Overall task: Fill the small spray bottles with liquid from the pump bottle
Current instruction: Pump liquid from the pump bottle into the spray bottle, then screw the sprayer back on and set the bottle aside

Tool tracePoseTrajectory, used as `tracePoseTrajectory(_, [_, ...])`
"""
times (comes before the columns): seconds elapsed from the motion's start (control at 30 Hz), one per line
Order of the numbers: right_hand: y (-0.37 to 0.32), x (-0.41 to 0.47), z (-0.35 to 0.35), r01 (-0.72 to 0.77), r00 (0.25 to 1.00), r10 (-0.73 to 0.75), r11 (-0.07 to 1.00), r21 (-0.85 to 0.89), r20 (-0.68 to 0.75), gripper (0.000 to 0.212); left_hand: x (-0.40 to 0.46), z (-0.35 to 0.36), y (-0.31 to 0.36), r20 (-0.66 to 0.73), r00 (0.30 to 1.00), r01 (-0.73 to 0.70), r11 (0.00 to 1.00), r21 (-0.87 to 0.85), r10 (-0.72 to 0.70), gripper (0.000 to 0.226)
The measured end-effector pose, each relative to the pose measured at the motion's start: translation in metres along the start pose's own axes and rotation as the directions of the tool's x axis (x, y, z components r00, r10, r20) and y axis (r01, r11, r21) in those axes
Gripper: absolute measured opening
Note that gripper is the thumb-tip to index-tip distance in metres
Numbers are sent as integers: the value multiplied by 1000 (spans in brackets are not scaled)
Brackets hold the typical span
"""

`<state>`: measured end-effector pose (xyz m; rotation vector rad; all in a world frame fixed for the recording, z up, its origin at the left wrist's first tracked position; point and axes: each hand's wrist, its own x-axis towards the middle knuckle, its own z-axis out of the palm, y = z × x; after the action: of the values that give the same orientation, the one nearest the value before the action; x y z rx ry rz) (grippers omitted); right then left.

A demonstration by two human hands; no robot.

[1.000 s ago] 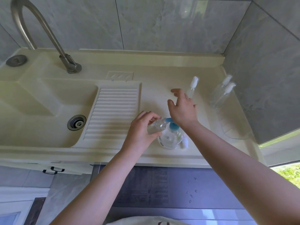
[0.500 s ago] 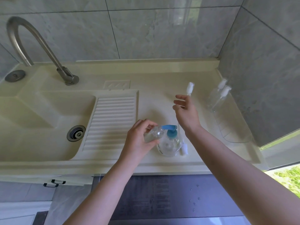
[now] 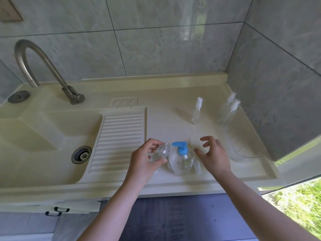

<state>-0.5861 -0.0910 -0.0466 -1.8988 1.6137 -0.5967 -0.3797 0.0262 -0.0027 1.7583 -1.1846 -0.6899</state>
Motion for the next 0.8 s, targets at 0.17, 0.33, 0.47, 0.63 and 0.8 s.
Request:
tracePoseTrajectory(0.17, [19,-17,9,-5,1000,10,986,-167,26,46,-3,-2,0,-25,1000,16,1000,-16,-16,46])
tracePoseTrajectory(0.33, [26,-24,12,-18,998,30,981,-193,56,52,-7,-3,3,-36,999,19,999,-37,-21,45])
tracePoseTrajectory(0.47, [30,-29,16,-18,996,36,977,-213,81,48,-11,-5,7,-44,999,12,998,-57,-15,45])
tracePoseTrajectory(0.63, [35,-29,17,-13,994,33,981,-195,100,43,-14,-5,10,-55,998,11,997,-77,-15,47])
tracePoseTrajectory(0.8, [34,-30,12,-28,995,45,984,-176,92,40,-16,-4,14,-81,996,21,994,-110,-30,46])
